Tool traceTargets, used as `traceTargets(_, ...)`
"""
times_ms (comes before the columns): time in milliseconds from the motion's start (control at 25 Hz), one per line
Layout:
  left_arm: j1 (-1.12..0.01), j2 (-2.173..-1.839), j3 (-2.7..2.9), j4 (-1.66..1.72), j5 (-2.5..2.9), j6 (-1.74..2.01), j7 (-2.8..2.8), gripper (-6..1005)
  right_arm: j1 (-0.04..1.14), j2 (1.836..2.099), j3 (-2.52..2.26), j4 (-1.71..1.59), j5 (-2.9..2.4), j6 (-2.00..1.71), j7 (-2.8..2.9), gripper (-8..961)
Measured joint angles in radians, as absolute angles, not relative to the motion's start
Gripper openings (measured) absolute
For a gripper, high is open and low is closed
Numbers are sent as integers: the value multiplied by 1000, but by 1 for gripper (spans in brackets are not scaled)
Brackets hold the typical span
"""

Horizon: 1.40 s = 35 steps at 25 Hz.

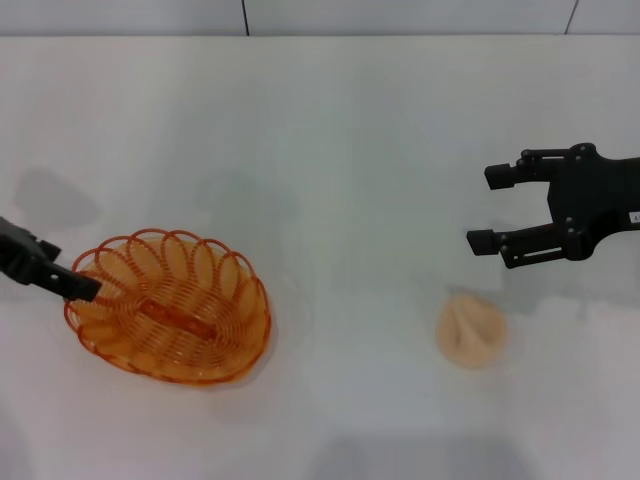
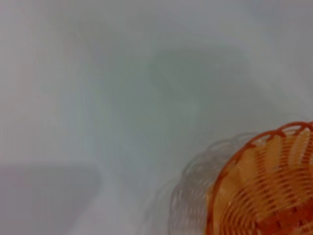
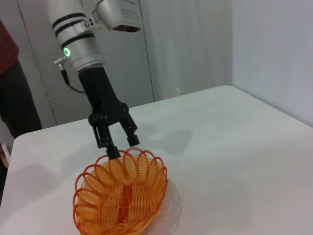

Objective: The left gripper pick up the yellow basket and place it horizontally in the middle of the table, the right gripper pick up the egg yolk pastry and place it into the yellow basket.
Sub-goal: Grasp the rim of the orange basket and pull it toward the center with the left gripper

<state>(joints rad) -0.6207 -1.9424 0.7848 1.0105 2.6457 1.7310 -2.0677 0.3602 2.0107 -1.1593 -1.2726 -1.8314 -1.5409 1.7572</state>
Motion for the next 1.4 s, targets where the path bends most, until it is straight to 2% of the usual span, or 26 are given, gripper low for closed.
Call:
traceTargets(600, -651, -1971, 803, 913, 2690, 1659, -2064, 872, 359, 2011, -1162, -1272, -1831, -1547, 1757, 846)
traceTargets(840, -660, -1971, 808, 913, 2711, 1666, -2086, 871, 355, 2011, -1160, -1272, -1832, -1550, 1757, 846)
traceTargets(1040, -670, -1970, 810, 913, 2716, 1662, -2095, 689, 353, 2011, -1159, -1271, -1832, -1551, 1755, 846)
traceTargets(1160, -675, -1972, 810, 913, 2717, 1658, -2095, 480, 353, 2011, -1158, -1271, -1832, -1552, 1755, 846)
traceTargets(1400, -678, -1976, 812, 913, 2717, 1653, -2093, 481, 353, 2011, -1157, -1270, -1832, -1552, 1754, 846)
